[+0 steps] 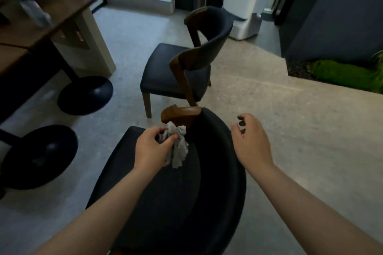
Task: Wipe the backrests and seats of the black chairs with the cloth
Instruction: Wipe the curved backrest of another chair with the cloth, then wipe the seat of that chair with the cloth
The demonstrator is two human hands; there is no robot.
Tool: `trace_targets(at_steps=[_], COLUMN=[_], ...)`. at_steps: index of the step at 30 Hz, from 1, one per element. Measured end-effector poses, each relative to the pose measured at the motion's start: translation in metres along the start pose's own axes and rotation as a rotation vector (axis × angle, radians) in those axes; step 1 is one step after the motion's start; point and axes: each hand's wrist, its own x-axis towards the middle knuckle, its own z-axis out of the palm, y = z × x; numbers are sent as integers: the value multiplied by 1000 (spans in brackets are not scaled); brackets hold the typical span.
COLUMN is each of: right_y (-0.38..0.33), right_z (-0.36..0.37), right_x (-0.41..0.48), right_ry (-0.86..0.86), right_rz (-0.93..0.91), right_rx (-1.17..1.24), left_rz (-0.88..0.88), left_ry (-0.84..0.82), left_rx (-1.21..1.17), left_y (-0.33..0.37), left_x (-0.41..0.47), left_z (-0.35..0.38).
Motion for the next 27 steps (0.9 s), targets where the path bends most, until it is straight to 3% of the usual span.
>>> trace_targets(at_steps=[13,27], right_y=[-49,-130], right_z=[-95,-44], right_x=[-101,-132], right_ry=[-118,-386], right_rz=[-129,-259], right_rx=[354,457], left_rz=[90,-137], left_ry=[86,-46], left_rx=[-100,-303], left_y=[107,87], left_x=[-102,-104], left_z=[-52,-115])
